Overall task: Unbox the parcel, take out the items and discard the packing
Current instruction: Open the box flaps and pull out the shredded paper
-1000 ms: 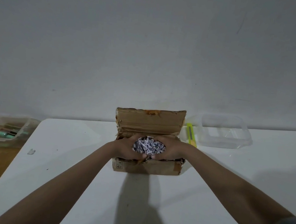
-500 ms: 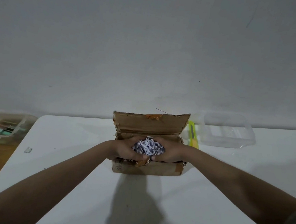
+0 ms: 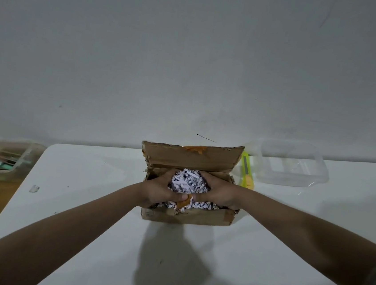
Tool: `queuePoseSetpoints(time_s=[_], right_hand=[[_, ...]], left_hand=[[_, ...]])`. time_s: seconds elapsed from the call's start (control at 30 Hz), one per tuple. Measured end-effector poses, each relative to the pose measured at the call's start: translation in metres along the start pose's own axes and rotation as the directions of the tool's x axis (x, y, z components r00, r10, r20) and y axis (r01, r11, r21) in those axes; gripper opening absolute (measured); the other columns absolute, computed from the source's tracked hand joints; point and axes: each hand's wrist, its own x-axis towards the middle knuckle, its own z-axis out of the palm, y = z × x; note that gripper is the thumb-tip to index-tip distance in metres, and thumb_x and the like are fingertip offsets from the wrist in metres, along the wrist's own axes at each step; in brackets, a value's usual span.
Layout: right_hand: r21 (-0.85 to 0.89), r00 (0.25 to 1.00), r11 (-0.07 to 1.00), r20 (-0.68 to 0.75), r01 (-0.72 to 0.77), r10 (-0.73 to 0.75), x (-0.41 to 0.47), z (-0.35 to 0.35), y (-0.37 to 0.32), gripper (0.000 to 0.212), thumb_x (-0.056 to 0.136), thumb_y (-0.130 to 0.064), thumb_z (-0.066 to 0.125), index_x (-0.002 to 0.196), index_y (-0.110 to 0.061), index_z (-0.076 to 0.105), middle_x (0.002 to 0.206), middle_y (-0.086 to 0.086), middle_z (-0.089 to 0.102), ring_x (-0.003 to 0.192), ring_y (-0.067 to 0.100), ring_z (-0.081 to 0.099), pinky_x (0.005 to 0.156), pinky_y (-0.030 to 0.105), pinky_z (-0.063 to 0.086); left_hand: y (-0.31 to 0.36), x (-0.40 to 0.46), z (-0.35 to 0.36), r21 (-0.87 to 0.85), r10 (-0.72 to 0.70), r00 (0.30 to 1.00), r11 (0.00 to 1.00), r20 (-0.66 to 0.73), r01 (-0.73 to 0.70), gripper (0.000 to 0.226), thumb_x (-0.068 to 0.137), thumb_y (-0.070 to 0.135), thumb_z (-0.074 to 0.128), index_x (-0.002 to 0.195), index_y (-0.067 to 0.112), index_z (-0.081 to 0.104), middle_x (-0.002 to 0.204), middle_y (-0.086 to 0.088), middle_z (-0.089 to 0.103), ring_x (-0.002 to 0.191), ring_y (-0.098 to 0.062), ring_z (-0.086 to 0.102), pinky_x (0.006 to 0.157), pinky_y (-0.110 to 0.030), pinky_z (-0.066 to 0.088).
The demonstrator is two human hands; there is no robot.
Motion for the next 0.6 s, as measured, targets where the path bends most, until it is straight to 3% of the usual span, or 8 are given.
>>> queuePoseSetpoints(time_s=[0.27, 0.47, 0.6], right_hand=[[0.188, 0.999, 0.981, 0.004, 0.050, -0.052, -0.001, -0.003, 0.002, 0.064, 0.084, -0.006, 0.068, 0.138, -0.019, 0.037, 0.136, 0.001, 0.053, 0.125, 0.017, 0.052, 0.107, 0.035, 0.041], [0.273, 0.996, 0.958, -0.054, 0.084, -0.072, -0.002, -0.017, -0.012, 0.052, 0.084, -0.001, 0.067, 0.130, -0.013, 0.046, 0.131, 0.006, 0.058, 0.120, 0.022, 0.056, 0.106, 0.039, 0.043], [0.286, 0.997, 0.955, -0.010, 0.074, -0.074, -0.009, -0.023, -0.028, 0.048, 0.086, 0.006, 0.059, 0.129, -0.010, 0.045, 0.118, 0.002, 0.062, 0.105, 0.014, 0.061, 0.091, 0.023, 0.052]], left_hand=[[0.005, 0.003, 0.005, -0.024, 0.062, 0.997, 0.998, -0.051, -0.063, 0.093, 0.071, 0.023, 0.080, 0.144, 0.021, 0.022, 0.136, -0.002, 0.050, 0.125, -0.018, 0.048, 0.106, -0.037, 0.041], [0.019, -0.001, 0.003, -0.026, 0.172, 0.976, 0.984, -0.131, -0.177, 0.086, 0.075, 0.024, 0.077, 0.142, 0.025, 0.024, 0.134, 0.001, 0.051, 0.124, -0.018, 0.049, 0.107, -0.042, 0.041], [0.025, -0.010, 0.010, -0.025, 0.261, 0.948, 0.963, -0.180, -0.270, 0.070, 0.082, 0.019, 0.070, 0.135, 0.027, 0.026, 0.127, 0.002, 0.053, 0.118, -0.014, 0.052, 0.098, -0.031, 0.047]])
